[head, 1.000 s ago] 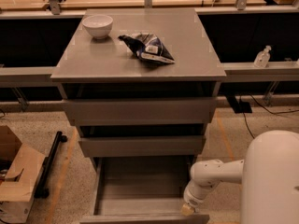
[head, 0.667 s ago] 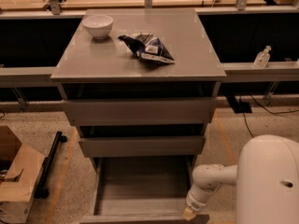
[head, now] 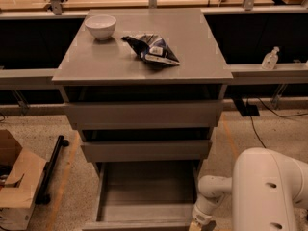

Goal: Close bottom drawer

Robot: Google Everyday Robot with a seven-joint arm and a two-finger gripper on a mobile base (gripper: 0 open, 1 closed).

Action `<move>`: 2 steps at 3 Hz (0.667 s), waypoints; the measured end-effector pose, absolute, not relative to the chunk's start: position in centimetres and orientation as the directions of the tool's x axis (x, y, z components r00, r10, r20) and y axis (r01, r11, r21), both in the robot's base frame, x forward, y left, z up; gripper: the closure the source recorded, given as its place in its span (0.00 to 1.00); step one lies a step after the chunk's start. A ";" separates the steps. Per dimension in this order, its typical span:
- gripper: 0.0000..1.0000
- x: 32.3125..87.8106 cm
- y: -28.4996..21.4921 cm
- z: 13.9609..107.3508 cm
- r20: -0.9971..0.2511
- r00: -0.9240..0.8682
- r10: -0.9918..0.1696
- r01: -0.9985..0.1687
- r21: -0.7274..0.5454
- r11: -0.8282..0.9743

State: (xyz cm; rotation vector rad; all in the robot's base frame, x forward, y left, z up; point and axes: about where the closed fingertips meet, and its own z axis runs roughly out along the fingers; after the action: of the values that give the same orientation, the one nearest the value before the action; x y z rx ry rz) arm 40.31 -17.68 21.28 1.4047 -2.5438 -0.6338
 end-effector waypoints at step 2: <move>1.00 39.1 -17.5 18.7 -0.033 -0.563 -0.826 -0.722 0.507 0.472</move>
Offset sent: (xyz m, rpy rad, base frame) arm -0.0103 0.0014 -0.0263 0.0171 0.0636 -0.0154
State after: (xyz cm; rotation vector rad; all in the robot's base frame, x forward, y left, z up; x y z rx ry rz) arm 39.08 -17.48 18.73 1.3374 -2.5021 -0.7045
